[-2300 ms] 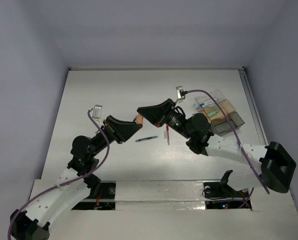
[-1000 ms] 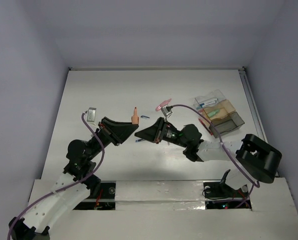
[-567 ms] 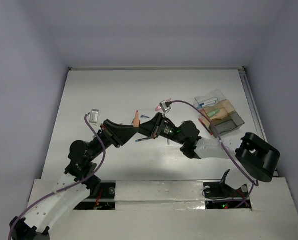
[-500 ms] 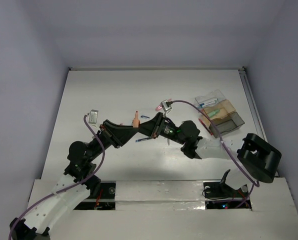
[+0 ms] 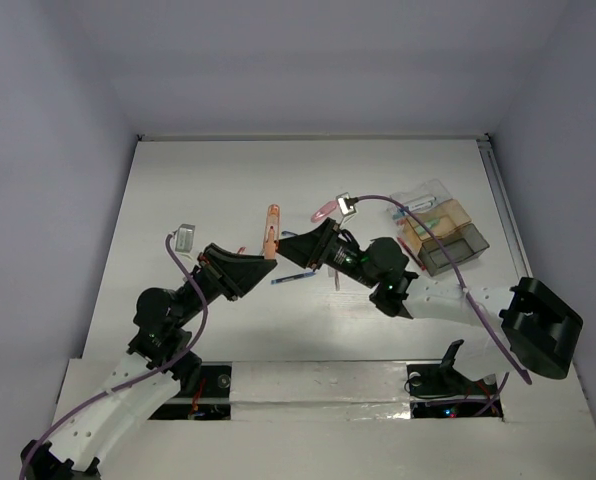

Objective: Sort the stationery into containers
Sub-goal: Close the pen cap on the pen.

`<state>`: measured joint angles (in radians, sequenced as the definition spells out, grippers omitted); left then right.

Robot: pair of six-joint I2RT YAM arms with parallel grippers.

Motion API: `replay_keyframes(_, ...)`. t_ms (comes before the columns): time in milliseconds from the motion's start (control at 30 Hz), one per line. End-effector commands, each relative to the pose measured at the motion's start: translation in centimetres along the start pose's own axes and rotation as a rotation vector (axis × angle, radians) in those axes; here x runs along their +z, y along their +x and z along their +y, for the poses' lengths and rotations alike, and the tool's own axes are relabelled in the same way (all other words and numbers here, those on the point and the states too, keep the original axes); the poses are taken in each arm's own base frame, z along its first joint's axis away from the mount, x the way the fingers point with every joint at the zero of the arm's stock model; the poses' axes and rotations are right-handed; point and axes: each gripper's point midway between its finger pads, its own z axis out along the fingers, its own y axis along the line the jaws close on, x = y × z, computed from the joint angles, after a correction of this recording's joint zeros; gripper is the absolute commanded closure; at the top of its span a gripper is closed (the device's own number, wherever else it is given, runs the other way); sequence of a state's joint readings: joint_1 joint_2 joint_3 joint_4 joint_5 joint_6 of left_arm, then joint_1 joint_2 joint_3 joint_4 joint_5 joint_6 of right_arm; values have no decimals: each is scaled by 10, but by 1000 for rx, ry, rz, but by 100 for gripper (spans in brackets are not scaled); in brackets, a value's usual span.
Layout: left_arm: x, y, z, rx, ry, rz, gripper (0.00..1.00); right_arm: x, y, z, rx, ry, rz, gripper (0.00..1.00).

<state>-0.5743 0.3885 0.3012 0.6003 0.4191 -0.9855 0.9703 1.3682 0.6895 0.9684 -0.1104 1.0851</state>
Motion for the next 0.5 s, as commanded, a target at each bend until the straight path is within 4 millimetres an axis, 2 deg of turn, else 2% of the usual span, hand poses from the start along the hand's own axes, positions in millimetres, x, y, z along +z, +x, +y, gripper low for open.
replay_keyframes(0,-2,-2,-11,13,56,-10,100,7,-15,30,-23,-82,-51,31)
replay_keyframes(467,-5,2,-7,-2,52,-6,100,2,-30,36,-62,-85,-124,30)
